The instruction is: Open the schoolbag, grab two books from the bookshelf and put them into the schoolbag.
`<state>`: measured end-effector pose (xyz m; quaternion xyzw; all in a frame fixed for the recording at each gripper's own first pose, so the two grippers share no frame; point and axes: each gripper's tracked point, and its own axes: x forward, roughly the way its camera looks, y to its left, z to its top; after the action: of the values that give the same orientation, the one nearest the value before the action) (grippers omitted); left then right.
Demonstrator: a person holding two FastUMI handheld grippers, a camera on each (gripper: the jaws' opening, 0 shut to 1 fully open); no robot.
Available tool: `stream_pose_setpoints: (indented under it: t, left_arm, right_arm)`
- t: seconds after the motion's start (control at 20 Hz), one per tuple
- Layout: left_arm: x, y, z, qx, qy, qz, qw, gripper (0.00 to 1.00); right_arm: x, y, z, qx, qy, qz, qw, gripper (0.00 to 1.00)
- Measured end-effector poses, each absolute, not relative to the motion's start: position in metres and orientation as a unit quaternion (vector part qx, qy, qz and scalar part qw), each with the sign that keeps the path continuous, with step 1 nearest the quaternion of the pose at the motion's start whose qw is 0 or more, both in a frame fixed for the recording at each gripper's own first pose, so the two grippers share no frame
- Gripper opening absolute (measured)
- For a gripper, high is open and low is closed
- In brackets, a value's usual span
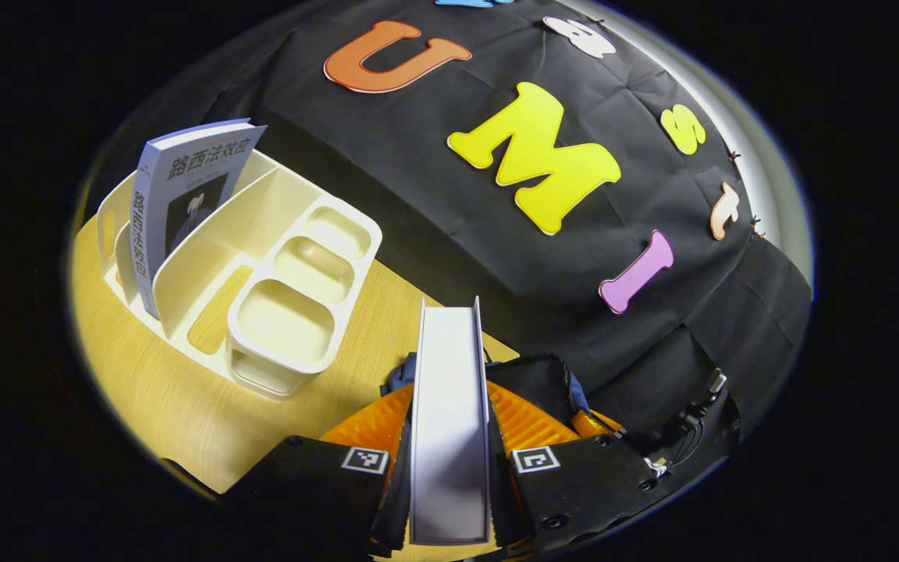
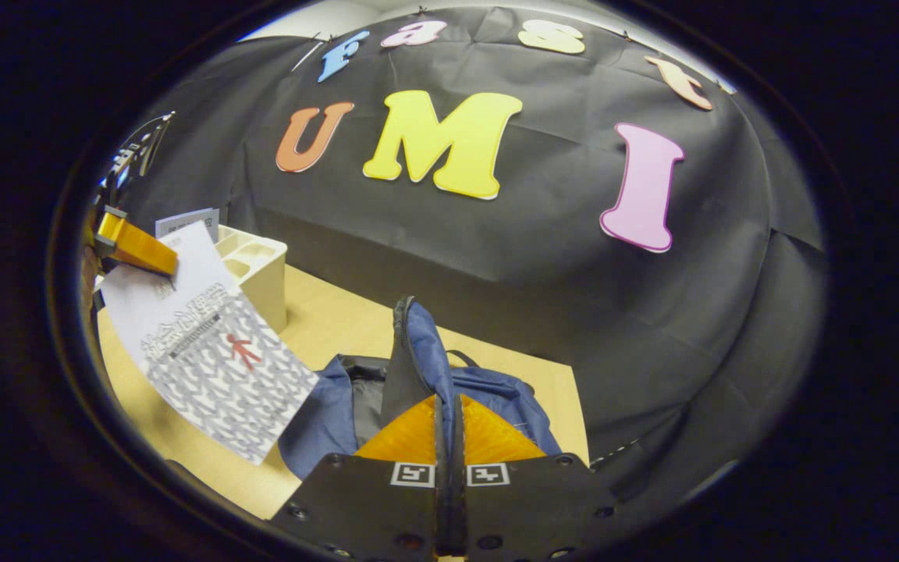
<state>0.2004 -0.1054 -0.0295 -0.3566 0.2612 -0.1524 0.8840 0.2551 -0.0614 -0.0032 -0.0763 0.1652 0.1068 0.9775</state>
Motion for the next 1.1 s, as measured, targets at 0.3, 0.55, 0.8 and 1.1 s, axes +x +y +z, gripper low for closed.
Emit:
stream_pose_setpoints:
  t: [0.3, 0.55, 0.8, 1.1]
  left_arm:
    - [0.243, -0.187, -0.037, -0.388, 0.27, -0.174, 0.864, 0.44]
    - [0.277, -0.233, -0.058, -0.426, 0.275, -0.163, 0.846, 0.44]
    - [0.293, -0.266, -0.101, -0.472, 0.298, -0.156, 0.815, 0.43]
    - [0.296, -0.283, -0.126, -0.448, 0.28, -0.142, 0.837, 0.43]
  right_arm:
    - [0.259, -0.079, 0.012, -0.08, 0.154, 0.092, 0.981, 0.0]
    - [0.261, -0.093, 0.033, -0.08, 0.136, 0.078, 0.984, 0.0]
    - [0.262, -0.09, 0.033, -0.071, 0.135, 0.088, 0.984, 0.0]
    - [0.262, -0.091, 0.033, -0.063, 0.126, 0.09, 0.986, 0.0]
